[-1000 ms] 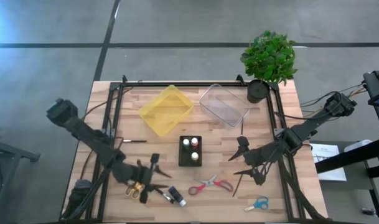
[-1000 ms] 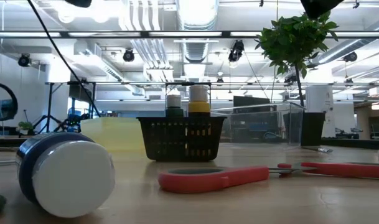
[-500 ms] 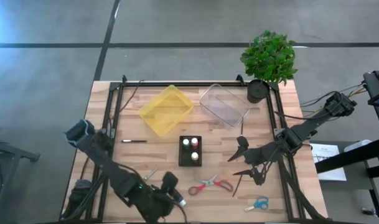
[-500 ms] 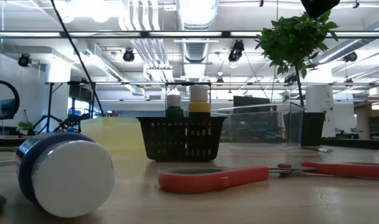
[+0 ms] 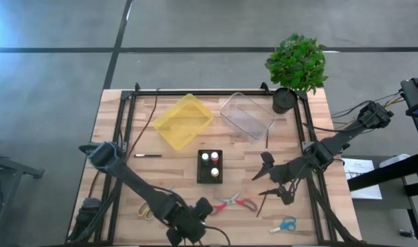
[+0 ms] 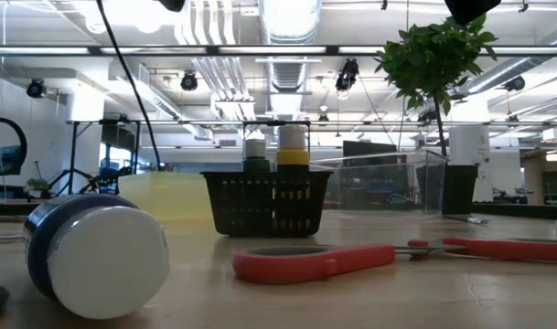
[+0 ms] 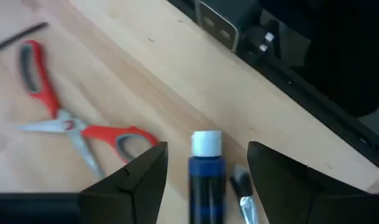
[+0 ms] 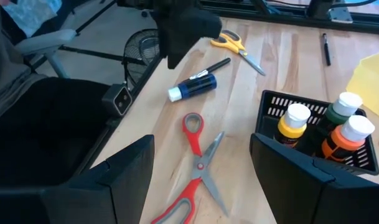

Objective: Pick & Place Paint Supplies
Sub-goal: Put the blue paint bottle into the black bin

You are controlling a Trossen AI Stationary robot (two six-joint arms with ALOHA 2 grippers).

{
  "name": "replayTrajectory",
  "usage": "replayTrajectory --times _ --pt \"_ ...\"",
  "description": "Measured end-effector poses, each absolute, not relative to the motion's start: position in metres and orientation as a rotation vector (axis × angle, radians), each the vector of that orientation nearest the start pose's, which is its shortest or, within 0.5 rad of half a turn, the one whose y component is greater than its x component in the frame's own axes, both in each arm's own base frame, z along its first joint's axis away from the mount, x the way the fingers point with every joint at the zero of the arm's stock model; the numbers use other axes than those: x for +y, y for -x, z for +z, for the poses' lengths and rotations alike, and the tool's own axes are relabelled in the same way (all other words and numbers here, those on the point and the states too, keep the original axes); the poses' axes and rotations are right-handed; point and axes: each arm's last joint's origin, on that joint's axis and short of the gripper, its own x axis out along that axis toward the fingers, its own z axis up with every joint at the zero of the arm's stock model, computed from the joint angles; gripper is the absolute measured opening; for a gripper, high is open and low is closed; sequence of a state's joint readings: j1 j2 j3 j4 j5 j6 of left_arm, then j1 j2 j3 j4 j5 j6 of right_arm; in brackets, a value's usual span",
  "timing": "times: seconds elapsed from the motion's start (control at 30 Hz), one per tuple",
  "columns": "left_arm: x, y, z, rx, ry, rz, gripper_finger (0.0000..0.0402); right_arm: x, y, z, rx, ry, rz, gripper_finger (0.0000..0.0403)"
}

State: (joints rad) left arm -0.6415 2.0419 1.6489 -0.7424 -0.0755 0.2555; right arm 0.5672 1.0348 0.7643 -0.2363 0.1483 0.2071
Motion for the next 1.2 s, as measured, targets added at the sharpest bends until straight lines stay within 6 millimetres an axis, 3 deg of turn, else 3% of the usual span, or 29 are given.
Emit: replayTrajectory --times 0.27,0.5,0.87,1.2 --pt "-0.259 -0.353 0.184 1.060 -0.652 -0.646 0.0222 0.118 -0.188 0.276 0.516 -0.016 0.371 0.0263" --pt "-0.261 -0.359 0.183 1.004 -0.675 -0.665 0.0222 0.118 -0.188 0.276 0.515 -0.014 0.371 0.0263" --pt "-0.260 -0.366 0.160 1.049 -0.705 -0.712 0.0222 0.118 -0.188 0.276 0.515 -0.014 0.371 0.0263" --pt "-0.265 -0.382 0.153 1.229 -0.710 -0.705 0.0222 0.118 -0.188 0.276 0.515 -0.009 0.372 0.0263"
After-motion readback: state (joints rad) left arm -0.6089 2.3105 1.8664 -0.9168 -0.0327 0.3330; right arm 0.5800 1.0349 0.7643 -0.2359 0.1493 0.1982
